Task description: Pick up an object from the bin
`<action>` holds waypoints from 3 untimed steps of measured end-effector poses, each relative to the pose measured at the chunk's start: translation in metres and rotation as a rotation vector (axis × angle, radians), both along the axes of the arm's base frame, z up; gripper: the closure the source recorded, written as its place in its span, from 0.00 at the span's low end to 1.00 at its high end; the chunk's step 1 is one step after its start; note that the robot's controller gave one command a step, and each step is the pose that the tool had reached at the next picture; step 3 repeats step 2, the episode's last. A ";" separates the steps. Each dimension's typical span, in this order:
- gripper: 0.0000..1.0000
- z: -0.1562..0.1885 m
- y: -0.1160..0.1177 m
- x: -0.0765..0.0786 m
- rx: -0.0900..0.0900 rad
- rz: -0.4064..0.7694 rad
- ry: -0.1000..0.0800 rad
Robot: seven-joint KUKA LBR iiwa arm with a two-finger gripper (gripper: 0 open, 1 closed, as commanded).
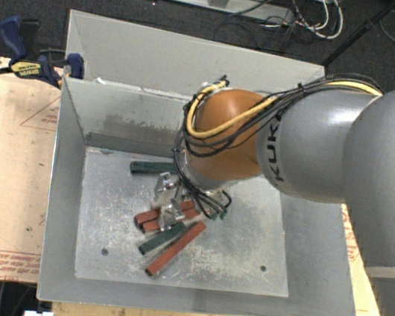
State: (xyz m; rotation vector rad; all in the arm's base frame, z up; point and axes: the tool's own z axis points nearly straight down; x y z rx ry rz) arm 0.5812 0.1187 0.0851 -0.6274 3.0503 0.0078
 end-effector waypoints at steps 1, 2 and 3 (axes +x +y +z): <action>1.00 0.000 0.000 0.000 0.000 0.000 0.000; 1.00 0.186 -0.007 -0.007 -0.010 0.044 0.025; 1.00 0.186 -0.007 -0.007 -0.010 0.044 0.025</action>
Offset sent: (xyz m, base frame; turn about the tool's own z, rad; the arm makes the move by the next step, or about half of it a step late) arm -0.0072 -0.0088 0.2496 -0.0600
